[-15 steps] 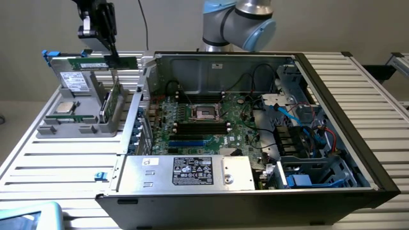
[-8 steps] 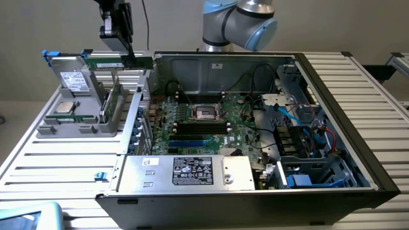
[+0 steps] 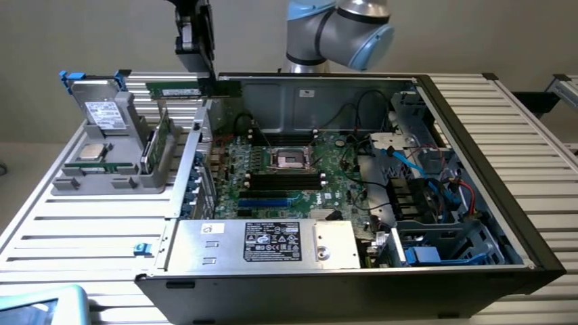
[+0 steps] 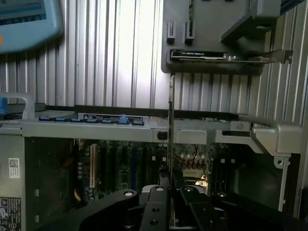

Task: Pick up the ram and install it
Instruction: 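Pick up the ram and move it above insertion slot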

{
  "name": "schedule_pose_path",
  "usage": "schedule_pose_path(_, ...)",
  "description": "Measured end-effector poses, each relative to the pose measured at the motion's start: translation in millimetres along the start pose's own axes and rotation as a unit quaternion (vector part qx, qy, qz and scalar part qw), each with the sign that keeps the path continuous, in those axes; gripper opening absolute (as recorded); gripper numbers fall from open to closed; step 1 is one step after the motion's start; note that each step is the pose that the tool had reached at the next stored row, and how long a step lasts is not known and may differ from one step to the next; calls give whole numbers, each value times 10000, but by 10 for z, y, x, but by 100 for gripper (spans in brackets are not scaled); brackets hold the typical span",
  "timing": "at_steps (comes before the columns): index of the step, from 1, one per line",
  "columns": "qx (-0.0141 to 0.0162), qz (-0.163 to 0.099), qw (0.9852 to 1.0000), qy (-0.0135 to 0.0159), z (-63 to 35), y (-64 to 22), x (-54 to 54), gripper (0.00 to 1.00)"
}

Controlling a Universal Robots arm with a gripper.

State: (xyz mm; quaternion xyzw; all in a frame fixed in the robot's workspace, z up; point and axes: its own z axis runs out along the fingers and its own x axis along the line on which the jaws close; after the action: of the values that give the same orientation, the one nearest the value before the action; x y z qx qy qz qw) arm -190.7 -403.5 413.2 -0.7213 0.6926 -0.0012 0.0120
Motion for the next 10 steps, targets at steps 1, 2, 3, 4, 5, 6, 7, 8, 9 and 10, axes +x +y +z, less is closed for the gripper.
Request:
schedule_pose_path(1,0,0,10000,2,1,-45,2,14)
schedule_pose_path(2,0,0,10000,5,4,-93,2,14)
schedule_pose_path(3,0,0,10000,9,6,-137,2,14)
schedule_pose_path(4,-1,0,10000,14,8,-183,2,14)
schedule_pose_path(5,-1,-1,10000,18,12,-228,2,14)
schedule_pose_path(6,-1,0,10000,21,16,-272,2,14)
schedule_pose_path(7,-1,0,10000,22,18,-317,2,14)
schedule_pose_path(8,-1,0,10000,24,21,-366,2,14)
schedule_pose_path(9,-1,0,10000,25,24,-410,2,14)
schedule_pose_path(10,-1,0,10000,26,27,-455,2,14)
